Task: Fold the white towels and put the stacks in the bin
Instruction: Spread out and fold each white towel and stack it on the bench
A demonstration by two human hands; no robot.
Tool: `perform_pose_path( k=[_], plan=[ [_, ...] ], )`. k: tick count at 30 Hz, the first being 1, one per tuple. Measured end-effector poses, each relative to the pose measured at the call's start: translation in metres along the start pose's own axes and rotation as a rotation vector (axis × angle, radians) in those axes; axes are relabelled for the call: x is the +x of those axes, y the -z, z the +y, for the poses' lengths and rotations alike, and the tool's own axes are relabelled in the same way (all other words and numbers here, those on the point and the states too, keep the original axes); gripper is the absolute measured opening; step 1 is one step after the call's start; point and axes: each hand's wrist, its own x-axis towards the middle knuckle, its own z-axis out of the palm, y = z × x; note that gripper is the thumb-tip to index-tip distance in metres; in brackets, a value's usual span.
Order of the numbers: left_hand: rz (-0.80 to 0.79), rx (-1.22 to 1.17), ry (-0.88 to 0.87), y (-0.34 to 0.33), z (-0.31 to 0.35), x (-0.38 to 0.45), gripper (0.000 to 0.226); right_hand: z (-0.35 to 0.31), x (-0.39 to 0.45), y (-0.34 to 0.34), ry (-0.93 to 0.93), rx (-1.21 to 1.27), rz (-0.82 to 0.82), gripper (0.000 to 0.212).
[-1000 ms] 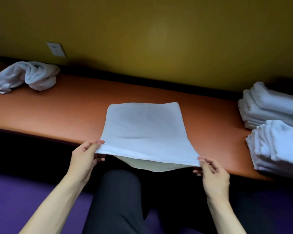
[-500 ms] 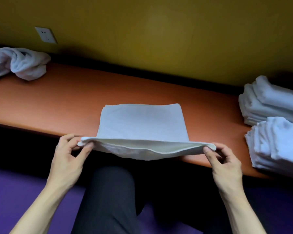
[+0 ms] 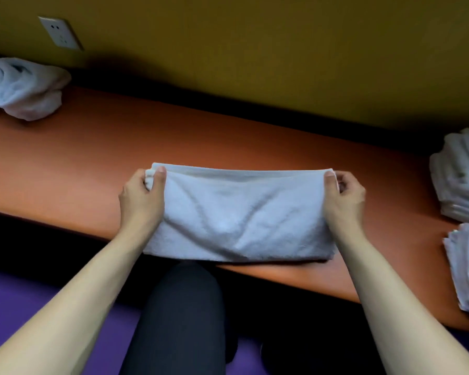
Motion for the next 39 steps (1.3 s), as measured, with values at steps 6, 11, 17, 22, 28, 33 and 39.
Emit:
perform_pose_path(
  k=[6,11,17,22,28,33,39],
  plan=[
    [0.029,0.188,-0.065,-0.038,-0.016,0.025,0.058,0.018,0.025,-0.032,-0.074,-0.182,-0.085,0.030],
    [-0.317,0.543,-0.562,-0.050,-0.031,-0.021,0.061,0.029,-0.011,-0.018,-0.062,-0.321,-0.116,0.043],
    [-0.511,0.809,-0.618,-0.060,-0.056,-0.029,0.062,0.019,-0.067,0.020,-0.241,-0.586,-0.171,0.043],
    [-0.531,0.846,-0.640,-0.073,-0.046,-0.021,0.064,0.011,-0.065,0.029,-0.605,-0.231,-0.245,0.035],
    [-0.583,0.805,-0.662,-0.091,-0.027,-0.021,0.068,0.013,-0.054,0.047,-0.587,0.107,-0.032,0.011],
    [-0.377,0.769,-0.592,-0.062,-0.039,-0.032,0.065,-0.012,-0.061,0.041,-0.408,0.079,-0.020,0.013],
    [-0.423,0.606,-0.435,-0.034,-0.087,-0.041,0.065,-0.066,-0.076,-0.020,-0.145,-0.017,-0.158,0.033]
  ],
)
